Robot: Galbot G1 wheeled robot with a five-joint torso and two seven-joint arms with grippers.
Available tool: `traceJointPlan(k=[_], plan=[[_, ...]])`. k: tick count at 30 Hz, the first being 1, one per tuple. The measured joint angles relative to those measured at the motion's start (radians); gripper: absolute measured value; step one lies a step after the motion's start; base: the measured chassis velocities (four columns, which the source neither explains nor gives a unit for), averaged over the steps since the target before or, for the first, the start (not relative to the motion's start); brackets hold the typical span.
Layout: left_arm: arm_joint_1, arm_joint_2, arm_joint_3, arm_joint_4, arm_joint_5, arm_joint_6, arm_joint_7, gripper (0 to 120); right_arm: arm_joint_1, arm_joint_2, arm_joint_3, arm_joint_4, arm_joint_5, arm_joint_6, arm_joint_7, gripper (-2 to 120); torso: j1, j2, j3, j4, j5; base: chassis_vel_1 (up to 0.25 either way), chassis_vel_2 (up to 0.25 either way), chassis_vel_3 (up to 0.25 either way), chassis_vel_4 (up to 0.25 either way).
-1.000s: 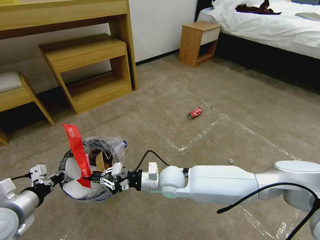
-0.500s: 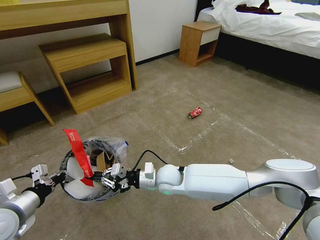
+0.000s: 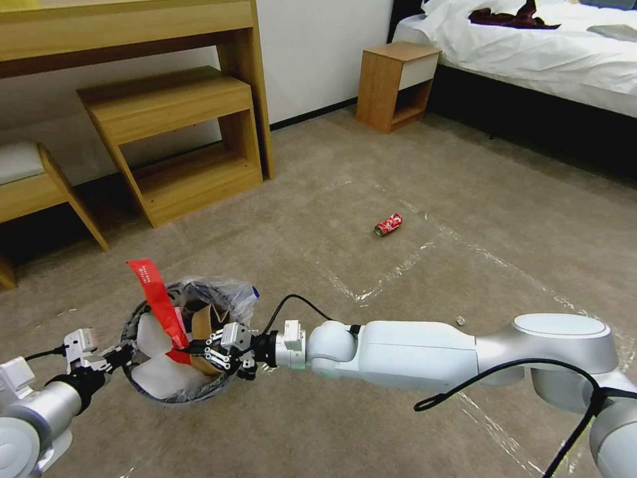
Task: Pick up the trash bin and place the garbage on the floor into it.
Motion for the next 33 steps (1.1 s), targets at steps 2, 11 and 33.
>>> traceJointPlan(k=[2, 11, 33], plan=[[0.000, 0.000, 0.000, 0.000, 0.000, 0.000, 0.000, 1, 0.000, -0.003, 0.001, 0.002, -0.003, 0.000, 0.000, 0, 0.000, 0.000, 0.000, 0.0000, 0.0000, 0.000, 0.000, 0.000, 0.000], [-0.005, 0.008, 0.002, 0.002, -0.007, 0.000, 0.005, 1, 0.020, -0.028, -0.003, 0.035, -0.016, -0.014, -0.001, 0, 0.000, 0.000, 0.000, 0.0000, 0.0001, 0.000, 0.000, 0.000, 0.000], [-0.018, 0.008, 0.009, 0.016, -0.014, 0.003, 0.008, 1, 0.022, -0.106, 0.004, 0.097, -0.027, -0.029, -0.002, 56, 0.000, 0.000, 0.000, 0.0000, 0.0000, 0.000, 0.000, 0.000, 0.000]])
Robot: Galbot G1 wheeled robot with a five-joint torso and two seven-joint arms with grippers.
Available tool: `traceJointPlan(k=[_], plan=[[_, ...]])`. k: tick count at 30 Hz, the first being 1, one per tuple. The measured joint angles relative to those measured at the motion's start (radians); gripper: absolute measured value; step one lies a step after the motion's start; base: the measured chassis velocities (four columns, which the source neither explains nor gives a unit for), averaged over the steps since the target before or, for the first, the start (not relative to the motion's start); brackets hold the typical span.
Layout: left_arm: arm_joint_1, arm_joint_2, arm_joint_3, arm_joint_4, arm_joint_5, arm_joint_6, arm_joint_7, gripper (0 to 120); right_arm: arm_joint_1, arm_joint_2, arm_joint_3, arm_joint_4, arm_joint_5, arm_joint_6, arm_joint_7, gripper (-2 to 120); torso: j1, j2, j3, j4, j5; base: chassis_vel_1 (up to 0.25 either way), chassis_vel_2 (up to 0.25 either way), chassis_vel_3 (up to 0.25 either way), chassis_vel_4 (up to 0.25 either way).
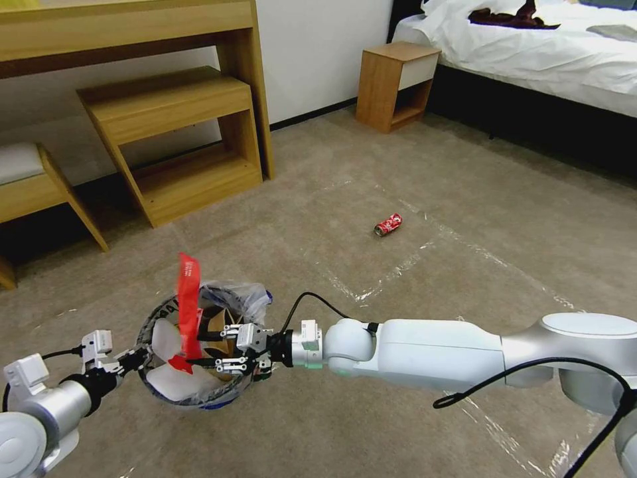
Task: Pick up the trash bin and place the garbage on the floor into it.
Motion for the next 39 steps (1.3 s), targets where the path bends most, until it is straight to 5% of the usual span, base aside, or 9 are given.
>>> traceJointPlan(k=[10, 28, 30, 33, 35, 37, 39], plan=[[0.002, 0.003, 0.000, 0.000, 0.000, 0.000, 0.000, 1, -0.006, 0.000, 0.005, 0.011, -0.003, -0.002, 0.000, 97, 0.000, 0.000, 0.000, 0.0001, 0.0000, 0.000, 0.000, 0.000, 0.000], [-0.006, 0.011, 0.000, 0.001, 0.002, 0.000, 0.000, 1, -0.009, 0.000, 0.024, 0.037, 0.004, 0.001, 0.001, 96, 0.000, 0.000, 0.000, 0.0000, 0.0000, 0.000, 0.000, 0.000, 0.000], [-0.007, 0.012, -0.029, 0.070, 0.037, -0.012, -0.044, 1, -0.011, -0.063, 0.038, 0.053, 0.021, 0.002, 0.008, 96, 0.000, 0.000, 0.000, 0.0010, 0.0005, 0.000, 0.000, 0.000, 0.000], [-0.009, 0.012, -0.026, 0.070, 0.041, -0.016, -0.049, 0, -0.016, -0.069, 0.051, 0.080, 0.029, 0.002, 0.009, 96, 0.000, 0.000, 0.000, -0.0007, 0.0001, 0.000, 0.000, 0.000, 0.000], [-0.008, 0.011, -0.020, 0.069, 0.036, -0.011, -0.042, 0, -0.017, -0.073, 0.061, 0.082, 0.035, 0.001, 0.011, 96, 0.000, 0.000, 0.000, 0.0006, 0.0014, 0.000, 0.000, 0.000, 0.000], [-0.009, 0.009, -0.018, 0.070, 0.032, -0.010, -0.036, 0, -0.021, -0.073, 0.068, 0.097, 0.041, 0.000, 0.010, 96, 0.000, 0.000, 0.000, -0.0004, -0.0019, 0.000, 0.000, 0.000, 0.000], [-0.009, 0.009, -0.018, 0.070, 0.032, -0.011, -0.036, 0, -0.022, -0.074, 0.074, 0.103, 0.044, 0.001, 0.011, 96, 0.000, 0.000, 0.000, 0.0001, 0.0013, 0.000, 0.000, 0.000, 0.000]])
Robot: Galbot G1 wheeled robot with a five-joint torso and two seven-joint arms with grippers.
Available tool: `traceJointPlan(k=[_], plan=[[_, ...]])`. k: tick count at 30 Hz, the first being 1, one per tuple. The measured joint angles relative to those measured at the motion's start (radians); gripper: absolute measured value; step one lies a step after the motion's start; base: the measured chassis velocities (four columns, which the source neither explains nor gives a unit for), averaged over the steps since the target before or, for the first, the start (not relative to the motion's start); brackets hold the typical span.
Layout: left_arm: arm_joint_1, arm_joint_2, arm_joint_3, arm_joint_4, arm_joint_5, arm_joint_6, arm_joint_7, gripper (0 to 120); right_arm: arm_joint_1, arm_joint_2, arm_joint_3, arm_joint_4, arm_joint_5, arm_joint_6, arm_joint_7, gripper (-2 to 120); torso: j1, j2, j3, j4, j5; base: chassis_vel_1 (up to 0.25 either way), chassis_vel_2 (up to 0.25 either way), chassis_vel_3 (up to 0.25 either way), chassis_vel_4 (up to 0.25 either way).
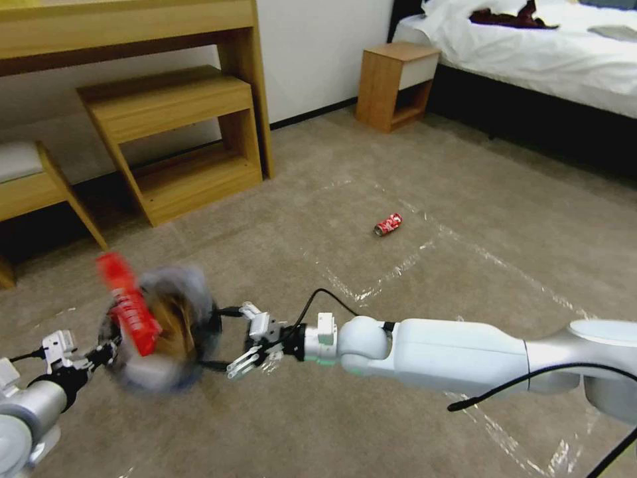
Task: Pick up the trash bin and place the garbage on the floor into it.
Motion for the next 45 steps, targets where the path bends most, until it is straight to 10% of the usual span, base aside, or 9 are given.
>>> traceJointPlan(k=[30, 45], plan=[[0.011, -0.002, 0.007, 0.004, 0.001, 0.007, 0.025, 0, -0.032, 0.000, 0.073, 0.048, 0.028, 0.006, 0.006, 95, 0.000, 0.000, 0.000, -0.0001, -0.0013, 0.000, 0.000, 0.000, 0.000], [0.009, -0.008, -0.003, 0.000, 0.005, 0.007, 0.028, 0, -0.114, -0.073, 0.495, 0.122, 0.115, -0.016, 0.026, 96, 0.000, 0.000, 0.000, -0.0001, -0.0013, 0.000, 0.000, 0.000, 0.000]])
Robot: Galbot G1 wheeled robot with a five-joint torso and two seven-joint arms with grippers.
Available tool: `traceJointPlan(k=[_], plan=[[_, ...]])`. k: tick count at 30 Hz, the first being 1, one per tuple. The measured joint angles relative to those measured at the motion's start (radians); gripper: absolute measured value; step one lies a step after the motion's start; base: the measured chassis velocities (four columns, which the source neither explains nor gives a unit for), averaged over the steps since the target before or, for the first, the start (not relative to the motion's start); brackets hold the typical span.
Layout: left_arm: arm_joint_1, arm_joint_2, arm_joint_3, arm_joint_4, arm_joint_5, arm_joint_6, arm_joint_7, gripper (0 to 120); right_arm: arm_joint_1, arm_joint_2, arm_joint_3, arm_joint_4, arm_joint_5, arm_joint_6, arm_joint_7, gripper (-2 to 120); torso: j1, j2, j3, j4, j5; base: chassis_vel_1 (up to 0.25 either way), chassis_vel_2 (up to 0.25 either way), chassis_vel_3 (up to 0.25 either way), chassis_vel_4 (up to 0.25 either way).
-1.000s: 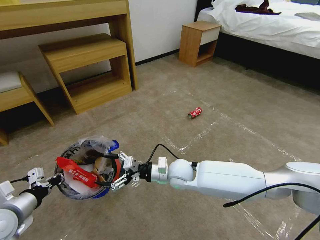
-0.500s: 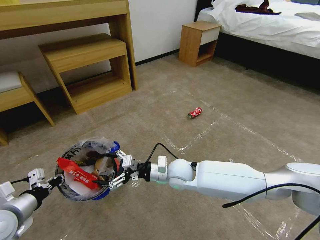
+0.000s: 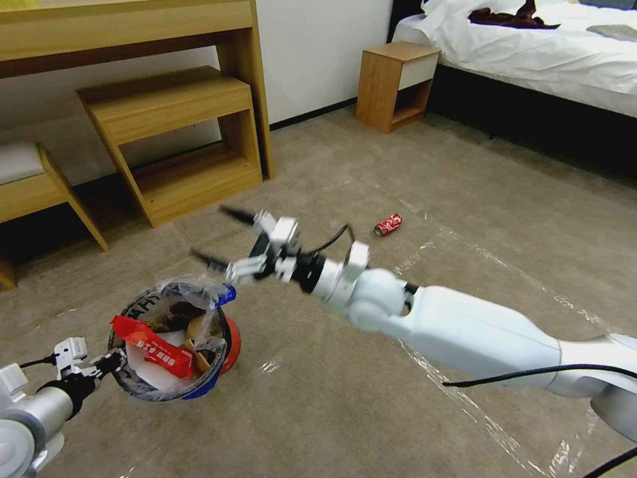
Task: Pick up the trash bin and place the garbage on the floor into it.
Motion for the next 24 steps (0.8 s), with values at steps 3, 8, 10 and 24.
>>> traceJointPlan(k=[3, 8, 10, 24], plan=[[0.000, 0.000, -0.005, -0.003, 0.005, -0.001, 0.001, 0, -0.037, -0.014, 0.097, 0.012, 0.007, -0.013, 0.011, 96, 0.000, 0.000, 0.000, 0.0000, 0.0002, 0.000, 0.000, 0.000, 0.000], [0.002, 0.001, -0.015, -0.008, 0.026, -0.008, 0.013, 0, -0.131, -0.046, 0.297, 0.025, 0.028, -0.031, 0.049, 96, 0.000, 0.000, 0.000, 0.0000, 0.0003, 0.000, 0.000, 0.000, 0.000], [0.002, 0.001, -0.017, -0.008, 0.031, -0.009, 0.015, 0, -0.152, -0.056, 0.334, 0.026, 0.030, -0.031, 0.058, 96, 0.000, 0.000, 0.000, 0.0000, 0.0001, 0.000, 0.000, 0.000, 0.000], [-0.001, -0.006, -0.028, -0.012, 0.050, -0.016, 0.020, 0, -0.408, -0.072, 0.803, 0.044, -0.049, -0.081, 0.196, 98, 0.000, 0.000, 0.000, 0.0000, 0.0001, 0.000, 0.000, 0.000, 0.000]])
